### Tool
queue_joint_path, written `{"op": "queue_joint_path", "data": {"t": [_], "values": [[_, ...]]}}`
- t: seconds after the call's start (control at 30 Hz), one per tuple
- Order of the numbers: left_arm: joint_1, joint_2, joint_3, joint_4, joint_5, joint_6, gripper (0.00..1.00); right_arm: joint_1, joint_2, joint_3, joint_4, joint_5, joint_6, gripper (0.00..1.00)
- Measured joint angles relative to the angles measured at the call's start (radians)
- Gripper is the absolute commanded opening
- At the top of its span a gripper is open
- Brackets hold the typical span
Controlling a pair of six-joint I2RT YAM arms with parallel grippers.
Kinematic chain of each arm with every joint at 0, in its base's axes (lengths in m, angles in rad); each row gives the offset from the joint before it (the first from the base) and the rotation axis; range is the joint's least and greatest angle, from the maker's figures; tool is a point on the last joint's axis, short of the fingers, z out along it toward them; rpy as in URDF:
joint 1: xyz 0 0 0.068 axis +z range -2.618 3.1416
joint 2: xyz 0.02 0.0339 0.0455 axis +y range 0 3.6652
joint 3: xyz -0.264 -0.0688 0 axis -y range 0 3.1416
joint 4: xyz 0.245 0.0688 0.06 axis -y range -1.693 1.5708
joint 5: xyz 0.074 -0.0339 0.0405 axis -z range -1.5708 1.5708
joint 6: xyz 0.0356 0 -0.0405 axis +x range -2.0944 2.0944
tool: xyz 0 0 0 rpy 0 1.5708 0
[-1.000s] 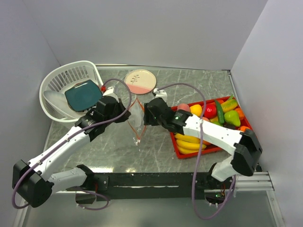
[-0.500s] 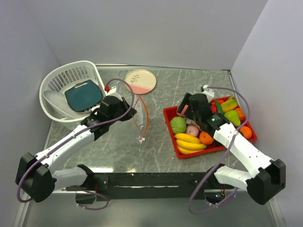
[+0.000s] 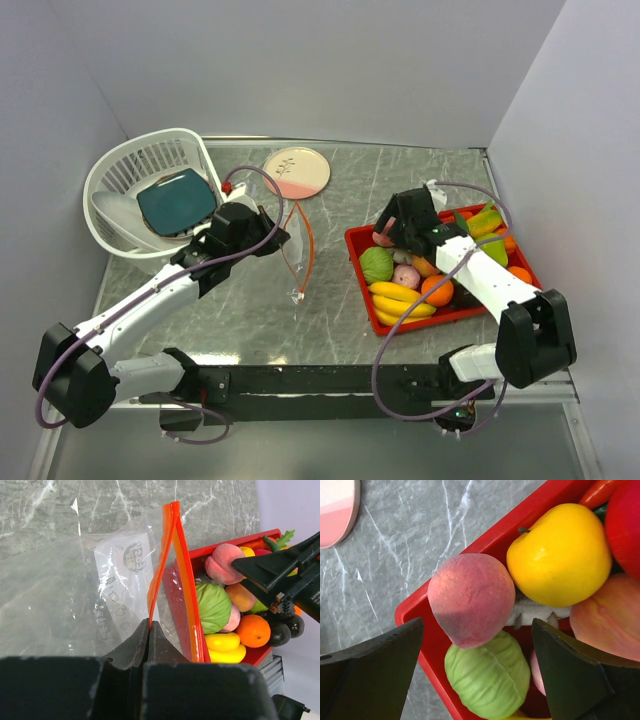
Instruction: Place the food in the zip-top bag and seal the zipper
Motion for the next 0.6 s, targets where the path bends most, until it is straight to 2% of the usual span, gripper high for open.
{"op": "queue_joint_path", "data": {"t": [0.1, 0.3, 0.4, 0.43, 0.53, 0.6], "values": [[0.000, 0.000, 0.000, 0.000, 0.001, 0.000, 0.01, 0.000, 0.018, 0.000, 0.014, -0.005, 0.014, 0.92], [0.000, 0.000, 0.000, 0.000, 0.001, 0.000, 0.01, 0.000, 0.050, 0.000, 0.035, -0.007, 0.041, 0.74], [0.000, 0.000, 0.000, 0.000, 0.001, 0.000, 0.01, 0.000, 0.050, 0.000, 0.048, -0.004, 0.040, 0.60], [0.000, 0.000, 0.000, 0.000, 0.000, 0.000, 0.01, 0.000, 0.050, 0.000, 0.050, -0.002, 0.039, 0.49], [0.000, 0.000, 0.000, 0.000, 0.000, 0.000, 0.01, 0.000, 0.048, 0.000, 0.050, 0.005, 0.032, 0.33], [0.000, 0.000, 0.000, 0.000, 0.000, 0.000, 0.01, 0.000, 0.040, -0.002, 0.050, 0.009, 0.027, 0.28]]}}
